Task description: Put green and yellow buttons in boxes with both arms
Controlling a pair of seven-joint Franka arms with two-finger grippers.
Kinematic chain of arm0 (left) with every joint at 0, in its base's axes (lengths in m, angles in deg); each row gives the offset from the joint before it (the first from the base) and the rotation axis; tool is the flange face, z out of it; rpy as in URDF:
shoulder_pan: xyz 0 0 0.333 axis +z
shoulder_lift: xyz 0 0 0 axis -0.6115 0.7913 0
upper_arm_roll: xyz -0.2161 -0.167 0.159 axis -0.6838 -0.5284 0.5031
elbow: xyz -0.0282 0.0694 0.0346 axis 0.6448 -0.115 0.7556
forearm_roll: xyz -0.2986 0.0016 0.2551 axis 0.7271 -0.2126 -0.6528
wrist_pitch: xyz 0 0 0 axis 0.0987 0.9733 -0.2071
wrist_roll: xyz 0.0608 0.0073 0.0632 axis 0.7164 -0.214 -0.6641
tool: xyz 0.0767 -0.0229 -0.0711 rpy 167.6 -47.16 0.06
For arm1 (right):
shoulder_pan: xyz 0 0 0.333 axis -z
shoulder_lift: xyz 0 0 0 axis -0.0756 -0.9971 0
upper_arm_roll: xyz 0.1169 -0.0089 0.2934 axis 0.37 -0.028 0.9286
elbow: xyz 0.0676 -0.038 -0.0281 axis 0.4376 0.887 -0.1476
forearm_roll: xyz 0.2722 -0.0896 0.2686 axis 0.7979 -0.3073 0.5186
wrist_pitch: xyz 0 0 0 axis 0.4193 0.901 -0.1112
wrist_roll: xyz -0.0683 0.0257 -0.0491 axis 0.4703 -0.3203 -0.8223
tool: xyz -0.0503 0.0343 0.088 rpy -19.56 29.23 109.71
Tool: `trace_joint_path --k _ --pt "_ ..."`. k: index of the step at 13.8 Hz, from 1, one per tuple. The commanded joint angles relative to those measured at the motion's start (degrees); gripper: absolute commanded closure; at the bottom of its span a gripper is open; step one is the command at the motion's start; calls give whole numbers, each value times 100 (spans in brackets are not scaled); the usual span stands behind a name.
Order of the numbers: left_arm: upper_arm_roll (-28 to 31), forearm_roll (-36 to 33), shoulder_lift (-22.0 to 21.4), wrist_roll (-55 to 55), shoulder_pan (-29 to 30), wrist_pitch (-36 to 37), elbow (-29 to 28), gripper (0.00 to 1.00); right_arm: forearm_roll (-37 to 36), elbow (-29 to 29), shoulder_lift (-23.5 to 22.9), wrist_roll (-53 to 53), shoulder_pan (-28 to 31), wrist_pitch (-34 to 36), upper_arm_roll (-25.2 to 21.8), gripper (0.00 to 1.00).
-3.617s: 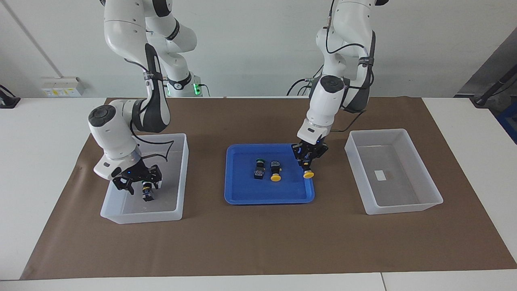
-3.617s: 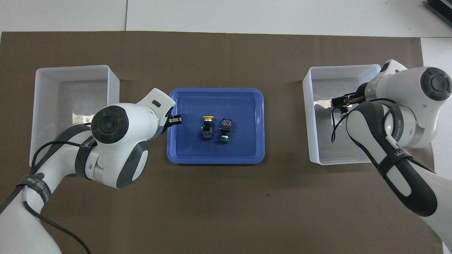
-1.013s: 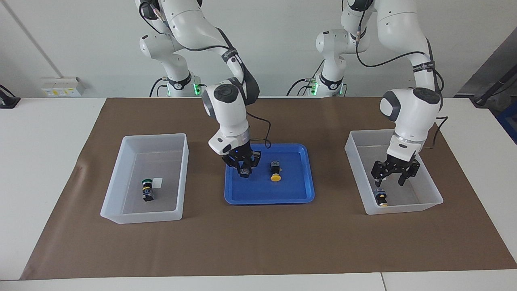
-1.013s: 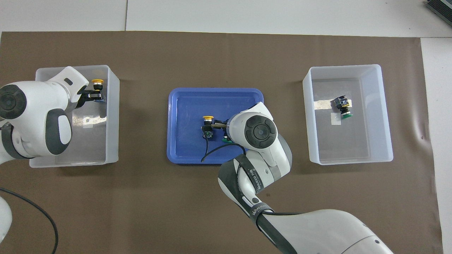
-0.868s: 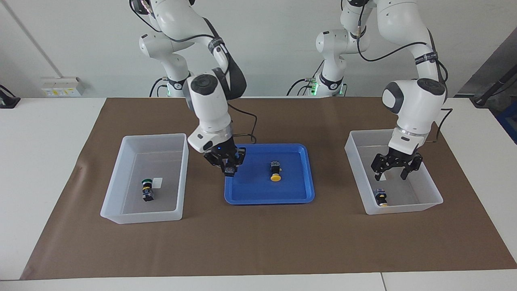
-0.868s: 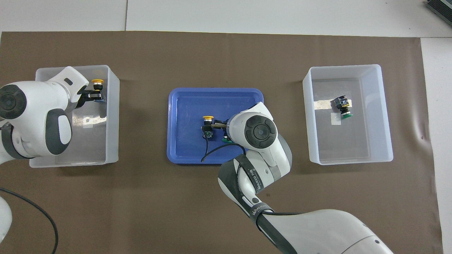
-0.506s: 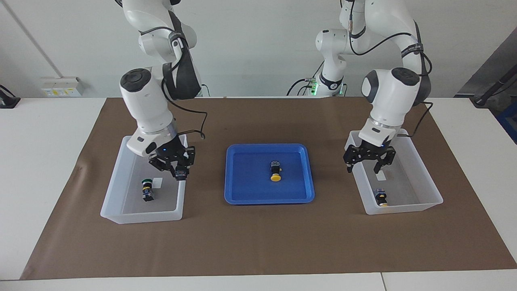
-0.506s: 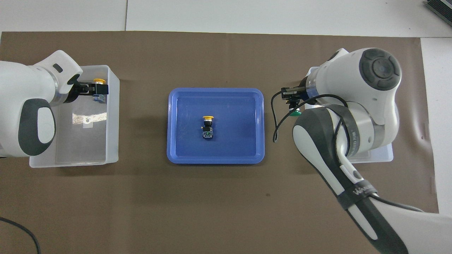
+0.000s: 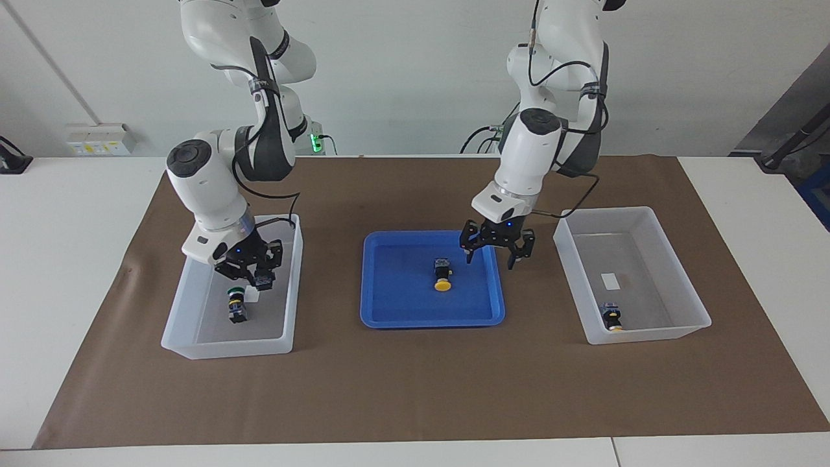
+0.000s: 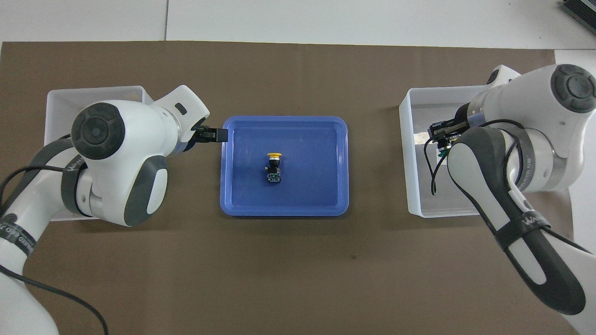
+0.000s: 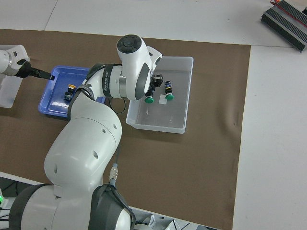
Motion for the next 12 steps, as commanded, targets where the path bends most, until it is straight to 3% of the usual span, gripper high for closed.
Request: trace_joint_path --k 1,2,3,4,5,7,9,10,11,12 --pt "101 -75 281 -380 -468 -489 -172 0 17 582 268 320 232 -438 86 100" --pt "118 -75 465 -556 -635 -621 -129 0 17 662 251 321 241 -561 86 98" --pt "110 -75 632 -662 -706 -944 -172 0 17 706 250 303 267 -623 86 68" --pt "110 -75 669 -663 -751 -1060 -216 0 17 707 250 251 267 -607 86 14" --pt "110 -75 747 -663 -786 -1105 -242 0 26 681 242 242 267 -598 86 0" --pt "110 -75 766 -654 -777 -1123 -295 4 104 471 276 224 267 -537 86 0" --pt "119 -75 757 -654 -777 -1062 -304 56 96 120 408 -335 215 -239 68 0" --pt "136 -75 748 -663 -760 -1053 -304 76 -8 -65 487 -782 197 -29 68 0" --pt "136 -75 757 -663 -742 -1053 -278 92 -70 -258 566 -1091 197 226 59 0" --pt "136 -75 757 -672 -733 -1053 -252 100 -202 -478 636 -1303 206 559 59 0"
